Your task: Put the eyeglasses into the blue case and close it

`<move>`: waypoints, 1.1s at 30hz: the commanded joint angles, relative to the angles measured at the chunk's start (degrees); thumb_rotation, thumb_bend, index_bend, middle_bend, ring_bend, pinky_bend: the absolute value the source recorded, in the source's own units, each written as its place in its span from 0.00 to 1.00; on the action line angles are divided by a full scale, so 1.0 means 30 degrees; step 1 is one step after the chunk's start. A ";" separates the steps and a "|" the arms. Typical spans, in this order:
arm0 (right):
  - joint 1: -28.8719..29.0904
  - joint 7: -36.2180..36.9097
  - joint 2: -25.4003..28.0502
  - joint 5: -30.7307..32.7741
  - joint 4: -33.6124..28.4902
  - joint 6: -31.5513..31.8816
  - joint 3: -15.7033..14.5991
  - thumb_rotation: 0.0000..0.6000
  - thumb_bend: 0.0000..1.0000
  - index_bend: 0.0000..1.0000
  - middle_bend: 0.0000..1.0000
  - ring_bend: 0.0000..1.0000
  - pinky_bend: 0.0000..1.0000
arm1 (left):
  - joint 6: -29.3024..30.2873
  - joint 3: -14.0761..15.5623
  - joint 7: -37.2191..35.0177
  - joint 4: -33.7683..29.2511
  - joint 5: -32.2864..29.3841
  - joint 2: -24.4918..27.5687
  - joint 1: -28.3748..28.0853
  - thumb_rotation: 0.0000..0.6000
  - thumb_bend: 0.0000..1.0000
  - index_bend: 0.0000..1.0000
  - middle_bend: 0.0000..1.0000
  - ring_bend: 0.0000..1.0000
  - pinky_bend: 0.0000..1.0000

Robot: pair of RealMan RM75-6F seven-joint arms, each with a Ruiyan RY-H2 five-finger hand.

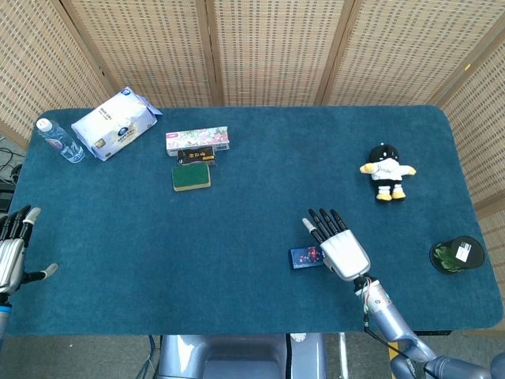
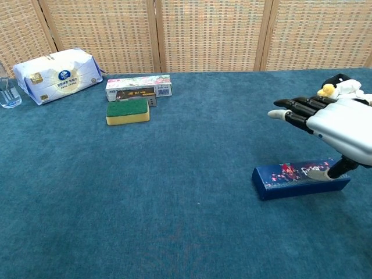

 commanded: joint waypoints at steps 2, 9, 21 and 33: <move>0.0282 0.1565 0.1895 0.1239 -0.3024 -0.1699 0.0261 1.00 0.22 0.00 0.00 0.00 0.06 | -0.0020 0.0011 0.0028 0.0009 0.0001 -0.0013 -0.0013 1.00 0.00 0.00 0.00 0.00 0.00; 0.1559 0.2552 0.5298 0.4209 -0.6739 -0.6058 0.0694 1.00 0.22 0.00 0.00 0.00 0.02 | -0.0016 0.0019 0.0085 0.0008 0.0006 -0.0055 -0.0030 1.00 0.00 0.00 0.00 0.00 0.00; 0.2845 0.2414 0.3833 0.5386 -0.4338 -0.8404 0.0372 1.00 0.25 0.12 0.10 0.00 0.01 | -0.0048 0.0015 0.0134 0.0034 -0.0064 -0.0090 -0.0052 1.00 0.00 0.00 0.00 0.00 0.00; 0.3022 0.2538 0.2477 0.5302 -0.2994 -0.7829 0.0396 1.00 0.36 0.50 0.39 0.01 0.01 | -0.0115 -0.0002 0.0063 0.0071 -0.0140 -0.0095 -0.0075 1.00 0.00 0.00 0.00 0.00 0.00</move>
